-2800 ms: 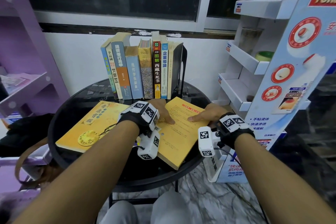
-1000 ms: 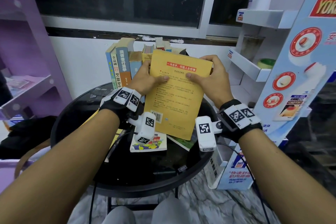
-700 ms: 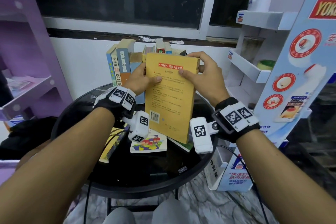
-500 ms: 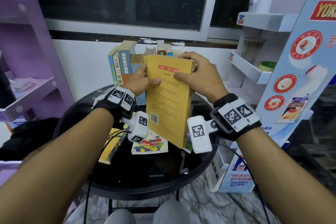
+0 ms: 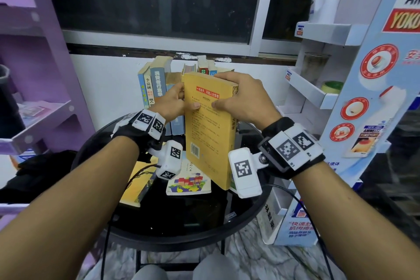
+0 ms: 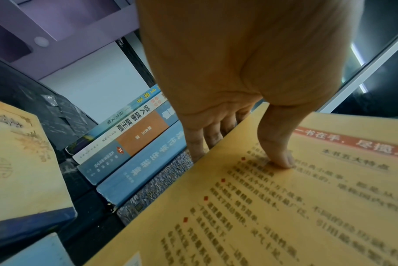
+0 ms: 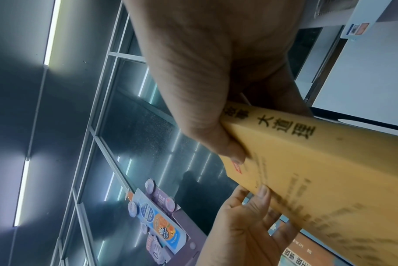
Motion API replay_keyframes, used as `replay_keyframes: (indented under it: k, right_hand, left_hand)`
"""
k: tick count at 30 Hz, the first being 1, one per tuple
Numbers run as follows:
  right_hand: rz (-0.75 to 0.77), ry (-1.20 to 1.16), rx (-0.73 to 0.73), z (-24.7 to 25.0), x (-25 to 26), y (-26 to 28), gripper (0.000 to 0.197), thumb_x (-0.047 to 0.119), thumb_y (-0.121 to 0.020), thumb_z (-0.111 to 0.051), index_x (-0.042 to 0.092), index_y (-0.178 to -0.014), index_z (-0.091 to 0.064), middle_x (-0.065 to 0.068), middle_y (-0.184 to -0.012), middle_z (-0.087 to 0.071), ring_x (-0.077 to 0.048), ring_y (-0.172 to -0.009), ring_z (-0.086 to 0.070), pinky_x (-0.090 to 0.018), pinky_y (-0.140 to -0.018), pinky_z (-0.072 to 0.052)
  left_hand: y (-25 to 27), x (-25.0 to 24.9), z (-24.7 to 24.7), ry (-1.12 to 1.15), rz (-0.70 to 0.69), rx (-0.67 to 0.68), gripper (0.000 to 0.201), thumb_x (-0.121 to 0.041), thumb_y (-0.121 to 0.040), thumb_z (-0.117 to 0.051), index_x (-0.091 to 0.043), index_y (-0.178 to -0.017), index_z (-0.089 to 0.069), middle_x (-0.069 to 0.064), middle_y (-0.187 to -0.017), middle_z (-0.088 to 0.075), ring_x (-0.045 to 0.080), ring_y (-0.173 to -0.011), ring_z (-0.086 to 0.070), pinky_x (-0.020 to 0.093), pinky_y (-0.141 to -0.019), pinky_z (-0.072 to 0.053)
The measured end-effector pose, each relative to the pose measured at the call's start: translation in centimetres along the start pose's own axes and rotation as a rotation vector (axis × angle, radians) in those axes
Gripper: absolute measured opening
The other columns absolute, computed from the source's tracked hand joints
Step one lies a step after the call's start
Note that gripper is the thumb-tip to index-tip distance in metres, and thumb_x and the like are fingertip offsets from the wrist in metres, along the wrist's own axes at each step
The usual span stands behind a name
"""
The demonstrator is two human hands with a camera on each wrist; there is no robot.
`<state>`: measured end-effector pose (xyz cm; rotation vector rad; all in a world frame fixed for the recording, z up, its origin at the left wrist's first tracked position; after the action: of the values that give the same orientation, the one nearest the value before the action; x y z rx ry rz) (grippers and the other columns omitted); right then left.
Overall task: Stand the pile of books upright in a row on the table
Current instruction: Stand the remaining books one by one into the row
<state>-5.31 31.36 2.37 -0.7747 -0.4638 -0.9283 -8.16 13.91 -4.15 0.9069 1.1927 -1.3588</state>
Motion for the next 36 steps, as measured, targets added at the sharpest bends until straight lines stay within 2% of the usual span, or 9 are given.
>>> replay_keyframes:
  k: [5, 7, 10, 12, 14, 19, 25, 30, 36]
  right_hand:
    - [0.005, -0.018, -0.06, 1.0, -0.1, 0.4, 0.057, 0.016, -0.077, -0.079, 0.026, -0.13, -0.059, 0.01, -0.11, -0.06, -0.01, -0.096, -0.059, -0.014, -0.067, -0.045]
    - [0.001, -0.024, -0.081, 1.6, -0.3, 0.4, 0.057, 0.015, -0.077, -0.079, 0.026, -0.129, -0.059, 0.009, -0.109, -0.06, -0.011, -0.097, -0.06, -0.013, -0.065, -0.045]
    - [-0.013, -0.027, -0.095, 2.6, -0.6, 0.4, 0.056, 0.016, -0.078, -0.079, 0.025, -0.13, -0.058, 0.007, -0.112, -0.061, -0.011, -0.097, -0.059, -0.015, -0.065, -0.047]
    - [-0.023, -0.024, -0.109, 3.3, -0.9, 0.4, 0.056, 0.017, -0.078, -0.079, 0.024, -0.129, -0.058, 0.006, -0.114, -0.063, -0.013, -0.099, -0.06, -0.022, -0.071, -0.053]
    - [-0.042, -0.017, -0.125, 4.0, -1.2, 0.4, 0.055, 0.017, -0.077, -0.079, 0.024, -0.128, -0.059, 0.005, -0.114, -0.064, -0.015, -0.101, -0.061, -0.032, -0.08, -0.057]
    - [-0.083, 0.004, -0.151, 5.5, -2.3, 0.2, 0.054, 0.015, -0.079, -0.078, 0.023, -0.129, -0.058, 0.005, -0.113, -0.063, -0.015, -0.1, -0.061, -0.034, -0.08, -0.057]
    - [-0.107, 0.034, -0.193, 6.4, -3.6, -0.7, 0.052, 0.015, -0.08, -0.077, 0.023, -0.128, -0.059, 0.008, -0.107, -0.061, -0.012, -0.095, -0.059, -0.034, -0.081, -0.056]
    - [-0.107, 0.067, -0.224, 6.8, -4.7, -1.9, 0.053, 0.016, -0.08, -0.077, 0.022, -0.129, -0.059, 0.006, -0.108, -0.061, -0.012, -0.096, -0.059, -0.032, -0.082, -0.055]
    - [-0.086, 0.119, -0.262, 6.9, -5.9, -3.4, 0.053, 0.018, -0.08, -0.077, 0.021, -0.129, -0.06, 0.001, -0.118, -0.067, -0.009, -0.094, -0.057, -0.027, -0.083, -0.052]
  left_hand:
    - [0.0, -0.6, -0.3, -0.08, -0.015, 0.027, 0.057, -0.01, -0.083, -0.072, -0.016, -0.132, -0.044, 0.006, -0.123, -0.058, 0.024, -0.117, -0.057, 0.049, -0.099, -0.048]
    - [-0.2, -1.0, -0.6, -0.099, -0.03, 0.028, 0.055, -0.011, -0.082, -0.072, -0.018, -0.129, -0.044, 0.006, -0.123, -0.056, 0.022, -0.115, -0.057, 0.045, -0.099, -0.049]
    - [-0.7, -2.0, -1.0, -0.125, -0.089, 0.007, 0.055, -0.009, -0.083, -0.071, -0.015, -0.132, -0.045, 0.003, -0.117, -0.059, 0.008, -0.102, -0.058, 0.026, -0.088, -0.05]
    - [-1.1, -2.6, -1.1, -0.123, -0.12, -0.034, 0.051, -0.008, -0.083, -0.072, -0.014, -0.128, -0.049, 0.002, -0.113, -0.062, 0.01, -0.102, -0.06, 0.028, -0.09, -0.05]
    - [-1.5, -3.2, -0.7, -0.157, -0.161, -0.134, 0.043, -0.01, -0.082, -0.072, -0.015, -0.122, -0.054, 0.0, -0.109, -0.065, 0.012, -0.103, -0.061, 0.033, -0.092, -0.051]
    - [-2.0, -5.2, 0.4, -0.295, -0.284, -0.444, 0.028, -0.014, -0.086, -0.065, -0.017, -0.114, -0.061, -0.006, -0.104, -0.065, 0.008, -0.097, -0.06, 0.018, -0.077, -0.048]
    - [-4.4, -6.7, -0.2, -0.608, -0.308, -0.505, 0.041, -0.035, -0.083, -0.066, -0.025, -0.122, -0.058, -0.004, -0.126, -0.058, 0.015, -0.115, -0.053, 0.038, -0.096, -0.046]
    - [-7.4, -6.3, -1.7, -0.893, -0.216, -0.435, 0.06, -0.054, -0.081, -0.06, -0.024, -0.133, -0.051, 0.001, -0.136, -0.051, 0.023, -0.123, -0.048, 0.039, -0.093, -0.043]
    - [-10.2, -6.2, -2.9, -1.003, -0.247, -0.462, 0.068, -0.058, -0.079, -0.057, -0.017, -0.132, -0.049, 0.008, -0.136, -0.05, 0.028, -0.126, -0.044, 0.043, -0.103, -0.036]
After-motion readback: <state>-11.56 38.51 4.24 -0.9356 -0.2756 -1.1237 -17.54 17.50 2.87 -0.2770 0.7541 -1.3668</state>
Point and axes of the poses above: each hand's wrist, its own y-axis away from the middle knuckle, its own z-axis out of the back of the hand, x = y × z, the point moved 7 cm from there along -y, towards the middle knuckle
